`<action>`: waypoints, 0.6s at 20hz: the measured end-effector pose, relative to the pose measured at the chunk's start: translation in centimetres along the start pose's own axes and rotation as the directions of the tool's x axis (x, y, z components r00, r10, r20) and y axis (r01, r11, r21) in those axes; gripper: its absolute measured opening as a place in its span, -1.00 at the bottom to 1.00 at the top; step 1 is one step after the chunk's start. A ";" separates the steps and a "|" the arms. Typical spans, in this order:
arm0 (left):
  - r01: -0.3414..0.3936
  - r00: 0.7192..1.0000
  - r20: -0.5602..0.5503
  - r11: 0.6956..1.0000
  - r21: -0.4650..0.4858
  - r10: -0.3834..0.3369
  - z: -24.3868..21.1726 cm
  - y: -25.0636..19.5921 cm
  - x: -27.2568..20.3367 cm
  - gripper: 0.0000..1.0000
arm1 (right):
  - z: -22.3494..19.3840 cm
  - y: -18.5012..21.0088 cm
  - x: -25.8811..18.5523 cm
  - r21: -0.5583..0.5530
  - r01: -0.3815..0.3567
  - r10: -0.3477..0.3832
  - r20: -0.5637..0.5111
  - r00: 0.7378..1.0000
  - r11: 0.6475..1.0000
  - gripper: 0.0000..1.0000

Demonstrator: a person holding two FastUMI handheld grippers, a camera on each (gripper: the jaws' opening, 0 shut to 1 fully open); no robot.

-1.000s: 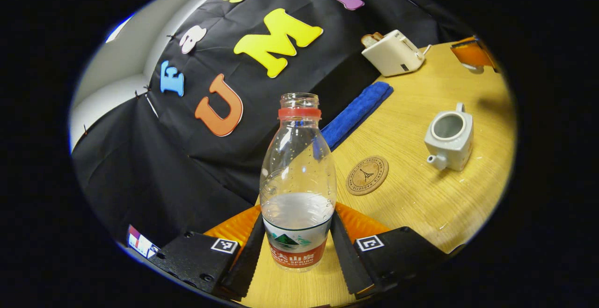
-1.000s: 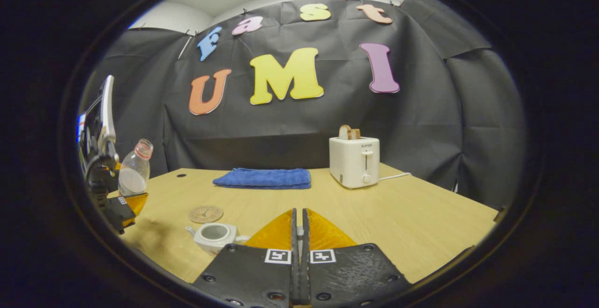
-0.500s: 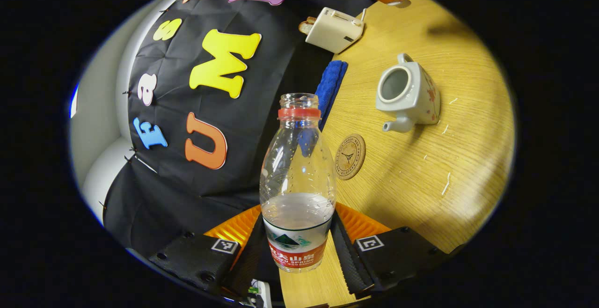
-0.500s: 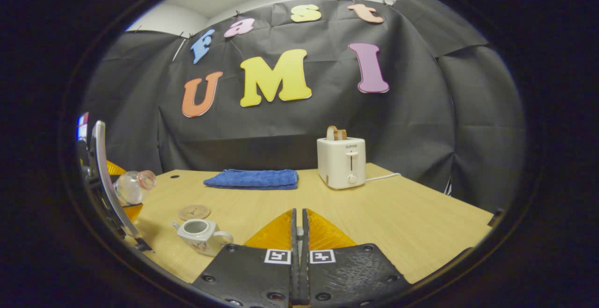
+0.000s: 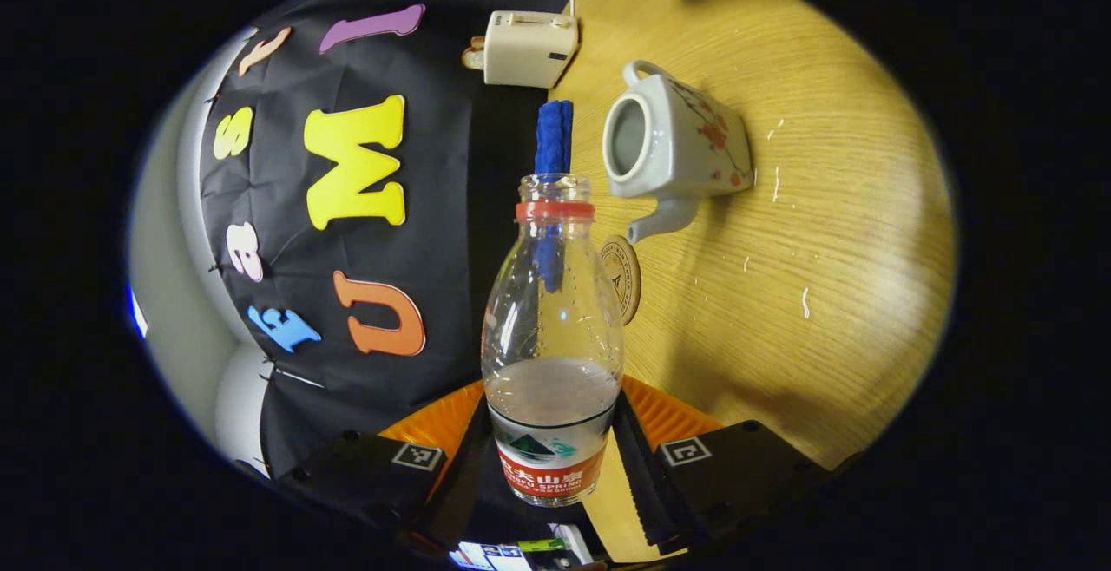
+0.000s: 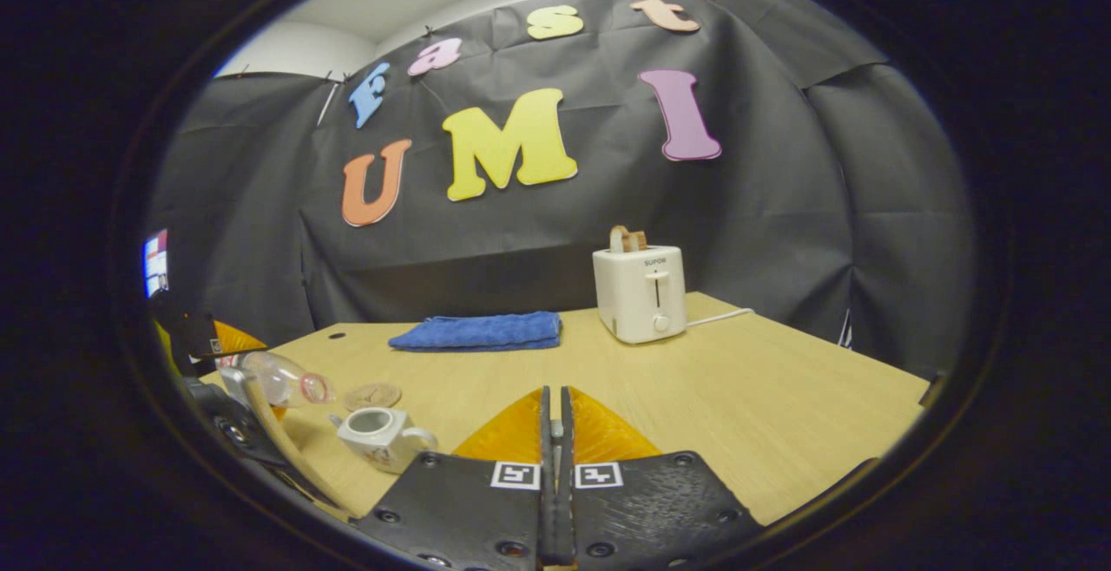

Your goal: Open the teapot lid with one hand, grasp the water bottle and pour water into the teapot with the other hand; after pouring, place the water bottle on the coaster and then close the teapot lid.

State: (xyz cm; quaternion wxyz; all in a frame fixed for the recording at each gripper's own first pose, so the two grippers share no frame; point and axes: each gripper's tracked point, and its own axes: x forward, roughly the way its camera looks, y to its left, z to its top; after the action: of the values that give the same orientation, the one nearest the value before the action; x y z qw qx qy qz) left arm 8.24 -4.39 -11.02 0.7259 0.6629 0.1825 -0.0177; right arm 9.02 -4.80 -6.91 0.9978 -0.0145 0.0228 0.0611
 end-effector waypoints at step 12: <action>-0.048 0.998 -0.018 0.974 0.223 0.054 1.6 -0.1 -1.4 0.43 | -0.1 -2.3 0.5 -0.054 0.058 -0.057 0.015 0.998 0.997 -1.00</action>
State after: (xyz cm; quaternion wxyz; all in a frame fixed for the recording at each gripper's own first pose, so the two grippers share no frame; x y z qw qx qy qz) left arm 7.31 -6.24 -10.59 0.6450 0.7447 0.1712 -0.0114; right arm 9.84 -7.02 -7.00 0.9985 -0.0421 0.0142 0.0332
